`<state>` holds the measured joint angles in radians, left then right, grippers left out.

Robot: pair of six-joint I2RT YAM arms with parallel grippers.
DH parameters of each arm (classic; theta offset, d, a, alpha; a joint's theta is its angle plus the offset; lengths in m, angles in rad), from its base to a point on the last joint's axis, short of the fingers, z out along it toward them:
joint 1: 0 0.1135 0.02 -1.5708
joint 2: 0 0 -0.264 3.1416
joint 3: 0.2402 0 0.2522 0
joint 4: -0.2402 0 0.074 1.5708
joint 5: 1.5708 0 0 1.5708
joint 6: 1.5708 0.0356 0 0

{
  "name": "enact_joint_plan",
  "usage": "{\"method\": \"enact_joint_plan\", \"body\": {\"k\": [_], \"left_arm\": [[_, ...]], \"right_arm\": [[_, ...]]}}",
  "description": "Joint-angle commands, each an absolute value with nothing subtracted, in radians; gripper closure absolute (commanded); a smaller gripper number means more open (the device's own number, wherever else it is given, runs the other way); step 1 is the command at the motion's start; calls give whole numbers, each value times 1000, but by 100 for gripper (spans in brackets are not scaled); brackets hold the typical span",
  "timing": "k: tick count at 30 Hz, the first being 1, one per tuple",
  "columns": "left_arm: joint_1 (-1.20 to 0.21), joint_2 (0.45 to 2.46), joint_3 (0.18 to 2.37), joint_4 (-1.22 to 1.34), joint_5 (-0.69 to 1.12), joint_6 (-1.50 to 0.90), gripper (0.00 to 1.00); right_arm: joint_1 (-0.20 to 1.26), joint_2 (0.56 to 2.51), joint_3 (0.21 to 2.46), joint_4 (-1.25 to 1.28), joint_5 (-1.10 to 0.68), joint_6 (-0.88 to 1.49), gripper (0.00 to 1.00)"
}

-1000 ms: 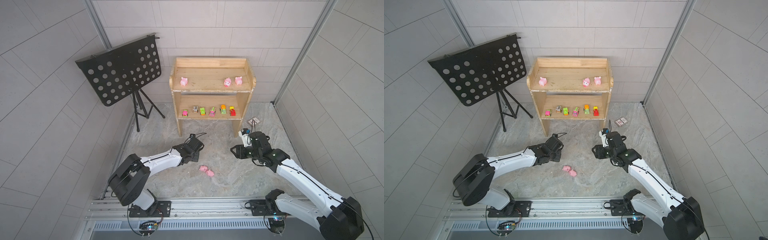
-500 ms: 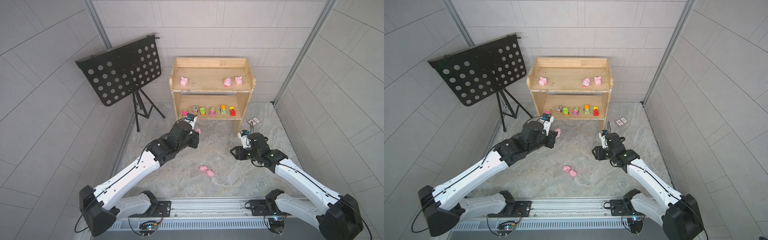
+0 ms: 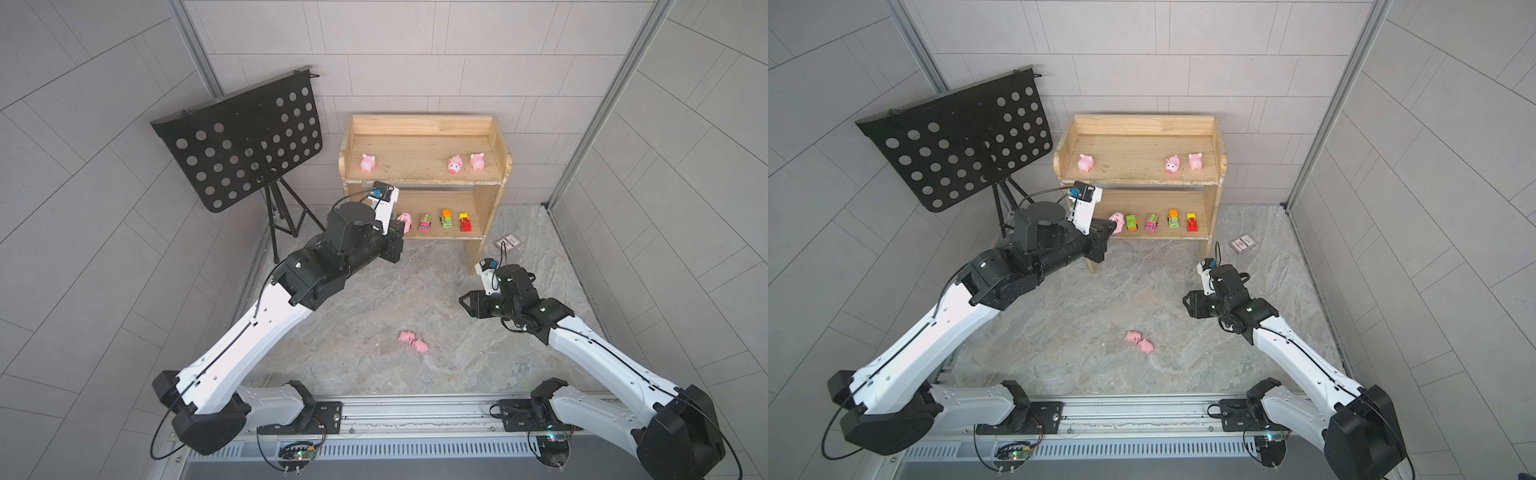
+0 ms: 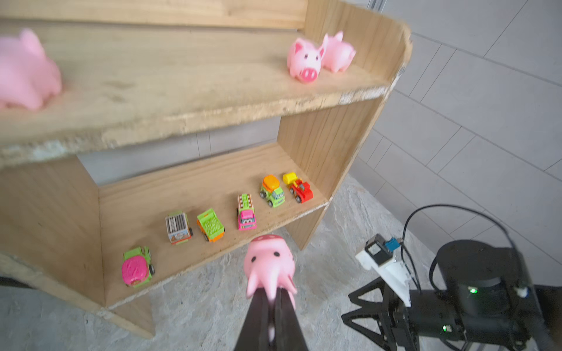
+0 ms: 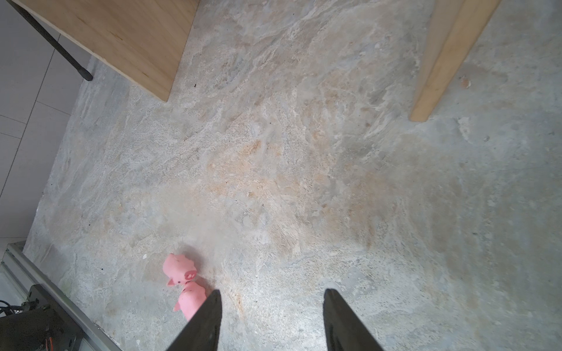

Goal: Organize plastic toys on shelves
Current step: Place the plastic toy on the shelf.

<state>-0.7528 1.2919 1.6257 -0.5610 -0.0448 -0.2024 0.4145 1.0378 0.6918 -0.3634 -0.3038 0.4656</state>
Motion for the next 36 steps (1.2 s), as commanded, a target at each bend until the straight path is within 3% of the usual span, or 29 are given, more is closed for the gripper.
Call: {"method": "enact_joint_plan", "body": {"k": [1, 12, 18, 36], "left_arm": [[-751, 1335, 1742, -614, -74, -164, 100], [-728, 1570, 2145, -778, -300, -149, 100], [-696, 1693, 2321, -845, -334, -136, 100], [-573, 1821, 2431, -864, -235, -164, 100]], "right_arm": [[420, 1043, 673, -360, -285, 470, 44], [420, 1049, 675, -353, -286, 466, 44], [420, 1049, 675, -353, -290, 468, 44], [422, 1081, 667, -338, -314, 472, 44]]}}
